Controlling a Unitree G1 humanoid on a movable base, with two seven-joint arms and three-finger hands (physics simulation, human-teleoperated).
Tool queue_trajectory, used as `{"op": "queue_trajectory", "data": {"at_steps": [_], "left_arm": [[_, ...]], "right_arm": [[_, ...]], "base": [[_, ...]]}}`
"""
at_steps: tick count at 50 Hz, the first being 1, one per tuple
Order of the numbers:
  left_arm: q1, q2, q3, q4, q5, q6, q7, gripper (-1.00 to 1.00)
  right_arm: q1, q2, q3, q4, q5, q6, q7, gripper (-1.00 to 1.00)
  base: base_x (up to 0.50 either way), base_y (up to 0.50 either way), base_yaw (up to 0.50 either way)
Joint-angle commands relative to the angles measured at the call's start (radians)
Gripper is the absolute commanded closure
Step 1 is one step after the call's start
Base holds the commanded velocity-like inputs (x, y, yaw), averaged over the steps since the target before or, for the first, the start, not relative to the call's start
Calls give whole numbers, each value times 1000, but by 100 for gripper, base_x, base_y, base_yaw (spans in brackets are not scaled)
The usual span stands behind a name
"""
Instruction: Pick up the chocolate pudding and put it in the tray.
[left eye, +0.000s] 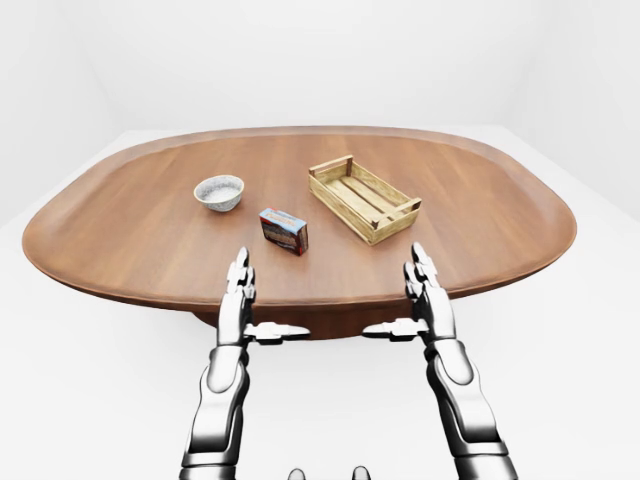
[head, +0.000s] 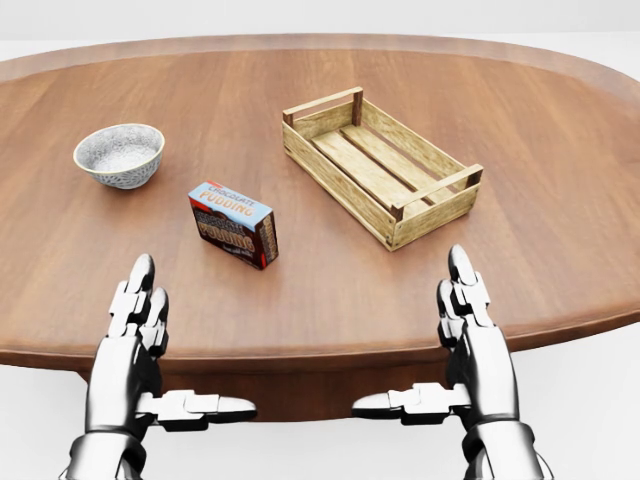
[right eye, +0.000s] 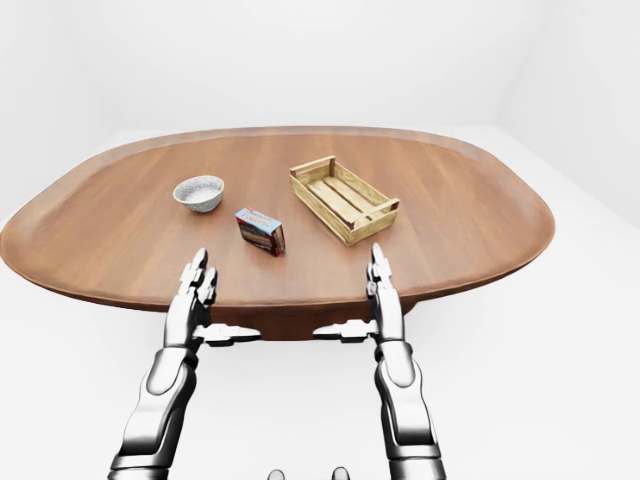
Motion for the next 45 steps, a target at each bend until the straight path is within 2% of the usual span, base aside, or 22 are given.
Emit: {"op": "queue_trajectory", "data": {"at_steps": [1, 8, 9, 11, 12, 22, 23, 27, 32, 34, 35, 36, 37, 45], "left_arm": [[-1, 11, 25, -18, -25, -9, -27, -100], [-20, 14, 31, 18, -33, -11, -28, -100], [-18, 14, 30, 12, -33, -7, -27, -100], [-20, 14, 30, 21, -33, -13, -27, -100], [-18, 13, 28, 17, -33, -11, -27, -100], [-14, 13, 26, 13, -30, -15, -27, -100], [-18, 13, 27, 31, -30, -27, -28, -100], [-15, 13, 24, 13, -29, -14, -28, -100], [-7, 12, 21, 1, -24, -14, -30, -100], [-7, 12, 21, 2, -24, -15, -30, -100], [-7, 12, 21, 2, -23, -15, -31, -100], [-8, 12, 21, 7, -23, -18, -31, -100], [-10, 12, 22, 10, -23, -19, -32, -100], [-9, 12, 21, 8, -23, -16, -33, -100]], "right_arm": [[-1, -8, -23, -9, 40, -20, 41, -100], [-18, -9, -26, 13, 46, -20, 35, -100], [-20, -9, -26, 45, 45, -49, 38, -100], [-12, -11, -22, 8, 45, -22, 37, -100], [-8, -11, -21, -1, 43, -20, 37, -100], [-4, -11, -19, -3, 32, -34, 37, -100], [-4, -11, -19, -3, 30, -36, 36, -100], [-1, -11, -18, -12, 27, -34, 37, -100], [1, -11, -18, -14, 26, -36, 40, -100], [-5, -8, -20, 79, 22, -79, 45, -100], [-1, -10, -19, 28, 25, -78, 42, -100], [1, -11, -18, 1, 27, -53, 41, -100], [2, -11, -17, -11, 27, -42, 40, -100], [5, -10, -16, -20, 24, -37, 40, -100]], "base": [[0, 0, 0], [0, 0, 0], [0, 0, 0], [0, 0, 0], [0, 0, 0], [0, 0, 0], [0, 0, 0], [0, 0, 0], [0, 15, 0], [0, 15, 0], [0, 16, 0], [0, 16, 0], [0, 15, 0], [0, 15, 0]]}}
